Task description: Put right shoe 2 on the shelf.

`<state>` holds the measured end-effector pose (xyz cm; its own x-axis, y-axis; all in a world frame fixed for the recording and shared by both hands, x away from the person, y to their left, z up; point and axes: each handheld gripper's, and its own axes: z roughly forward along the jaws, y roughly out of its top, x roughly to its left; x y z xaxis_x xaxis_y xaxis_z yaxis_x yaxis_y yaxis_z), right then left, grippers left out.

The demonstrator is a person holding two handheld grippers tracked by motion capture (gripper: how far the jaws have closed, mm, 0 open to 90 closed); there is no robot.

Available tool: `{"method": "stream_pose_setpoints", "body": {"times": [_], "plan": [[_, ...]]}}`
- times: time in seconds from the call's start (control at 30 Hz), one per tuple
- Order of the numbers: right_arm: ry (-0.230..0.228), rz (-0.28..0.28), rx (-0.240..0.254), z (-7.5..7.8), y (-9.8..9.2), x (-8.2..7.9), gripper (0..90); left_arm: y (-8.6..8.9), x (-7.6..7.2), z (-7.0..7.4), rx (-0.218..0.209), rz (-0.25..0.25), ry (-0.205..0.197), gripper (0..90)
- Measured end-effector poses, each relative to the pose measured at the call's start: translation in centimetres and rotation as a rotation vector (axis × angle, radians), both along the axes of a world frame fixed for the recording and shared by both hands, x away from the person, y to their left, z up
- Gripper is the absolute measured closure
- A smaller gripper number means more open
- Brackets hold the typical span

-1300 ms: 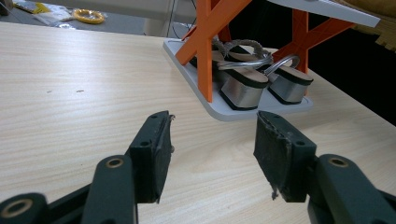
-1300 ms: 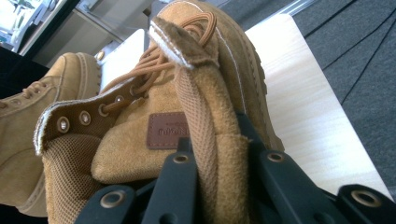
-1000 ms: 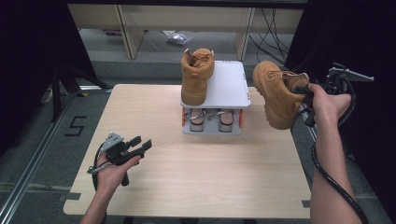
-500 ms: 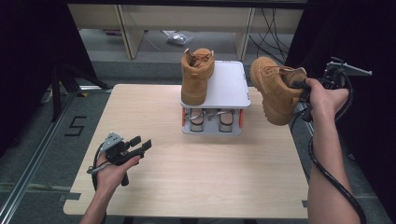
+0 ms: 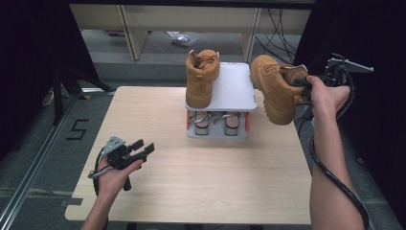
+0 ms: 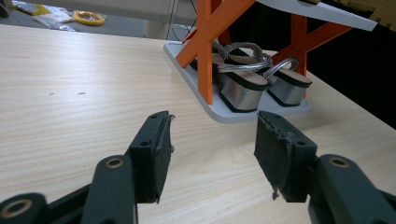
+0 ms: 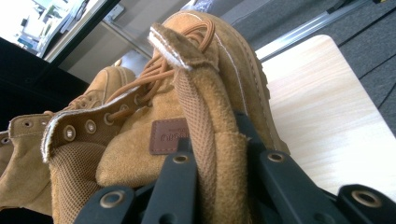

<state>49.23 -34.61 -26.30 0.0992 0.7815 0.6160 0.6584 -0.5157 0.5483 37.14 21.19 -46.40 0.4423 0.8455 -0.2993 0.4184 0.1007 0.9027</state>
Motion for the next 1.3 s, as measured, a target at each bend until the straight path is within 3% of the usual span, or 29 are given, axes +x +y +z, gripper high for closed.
{"method": "stream_pose_setpoints", "body": {"times": [0.03, 0.23, 0.4, 0.6, 0.67, 0.93, 1.0, 1.3], "plan": [[-0.017, 0.017, -0.028, -0.1, -0.1, 0.0, 82.2, 0.0, 0.0, 0.0, 0.0, 0.001, -0.001, 45.1], [-0.01, 0.01, 0.005, 0.2, 0.8, 0.4, 82.1, 0.0, 0.0, 0.0, 0.0, 0.0, -0.001, 45.2], [-0.025, 0.034, -0.025, 0.4, 1.3, 0.6, 82.1, 0.1, 0.0, 0.0, 0.001, 0.0, 0.001, 45.2], [-0.012, 0.029, 0.005, 0.8, 2.4, 1.1, 82.0, 0.1, 0.0, 0.0, 0.0, 0.002, -0.002, 45.2], [-0.023, 0.042, -0.02, 0.7, 2.7, 1.3, 82.0, 0.1, 0.0, 0.0, -0.002, 0.001, -0.003, 45.3], [-0.029, 0.056, -0.018, 1.0, 4.1, 2.1, 82.0, 0.1, 0.0, 0.0, 0.0, -0.002, -0.002, 45.4], [-0.013, 0.055, 0.005, 1.2, 4.5, 2.2, 81.9, 0.2, 0.0, 0.0, -0.002, -0.002, -0.003, 45.5], [-0.016, 0.064, -0.011, 0.8, 6.2, 3.3, 81.8, 0.2, 0.0, 0.0, -0.004, 0.0, -0.003, 45.5]]}}
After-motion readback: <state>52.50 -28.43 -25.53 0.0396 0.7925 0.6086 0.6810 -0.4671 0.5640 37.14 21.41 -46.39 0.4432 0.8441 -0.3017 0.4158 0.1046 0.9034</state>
